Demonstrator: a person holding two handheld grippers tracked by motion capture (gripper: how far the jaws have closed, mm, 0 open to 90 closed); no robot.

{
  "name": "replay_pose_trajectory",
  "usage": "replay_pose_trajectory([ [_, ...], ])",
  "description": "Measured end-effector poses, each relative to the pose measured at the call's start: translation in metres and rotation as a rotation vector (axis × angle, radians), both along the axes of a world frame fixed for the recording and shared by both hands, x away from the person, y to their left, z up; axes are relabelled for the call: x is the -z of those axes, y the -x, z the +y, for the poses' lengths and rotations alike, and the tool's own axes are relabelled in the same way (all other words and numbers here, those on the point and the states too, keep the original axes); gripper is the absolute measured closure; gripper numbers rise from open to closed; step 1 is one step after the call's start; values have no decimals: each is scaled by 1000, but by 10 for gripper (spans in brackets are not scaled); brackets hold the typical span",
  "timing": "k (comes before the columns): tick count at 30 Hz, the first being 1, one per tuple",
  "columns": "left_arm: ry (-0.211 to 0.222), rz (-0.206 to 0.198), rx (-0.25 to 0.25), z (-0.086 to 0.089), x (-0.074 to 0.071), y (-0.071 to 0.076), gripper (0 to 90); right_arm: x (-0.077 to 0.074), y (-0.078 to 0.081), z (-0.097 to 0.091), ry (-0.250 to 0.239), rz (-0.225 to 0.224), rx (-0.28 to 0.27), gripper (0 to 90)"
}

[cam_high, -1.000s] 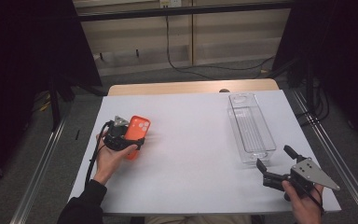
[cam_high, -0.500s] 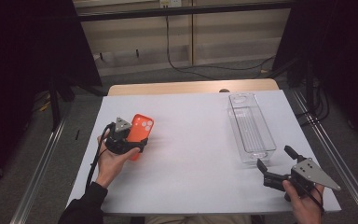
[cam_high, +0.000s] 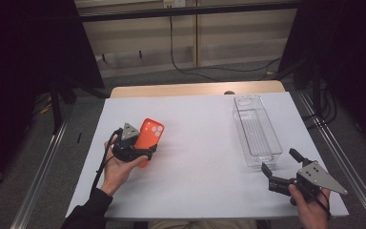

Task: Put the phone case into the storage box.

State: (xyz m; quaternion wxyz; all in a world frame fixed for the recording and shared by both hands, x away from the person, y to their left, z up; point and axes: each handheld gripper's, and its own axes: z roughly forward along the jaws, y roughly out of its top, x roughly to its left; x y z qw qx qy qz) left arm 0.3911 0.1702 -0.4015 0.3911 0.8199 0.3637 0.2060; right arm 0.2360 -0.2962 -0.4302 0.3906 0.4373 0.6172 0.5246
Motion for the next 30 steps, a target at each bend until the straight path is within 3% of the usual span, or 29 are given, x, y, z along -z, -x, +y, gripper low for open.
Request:
replay_pose_trajectory([
  [9, -7, -20, 59, -13, 0, 9, 153, -4, 1, 4, 6, -13, -38, 0],
  [30, 15, -32, 128, -38, 0, 24, 154, -8, -7, 26, 29, 9, -71, 0],
])
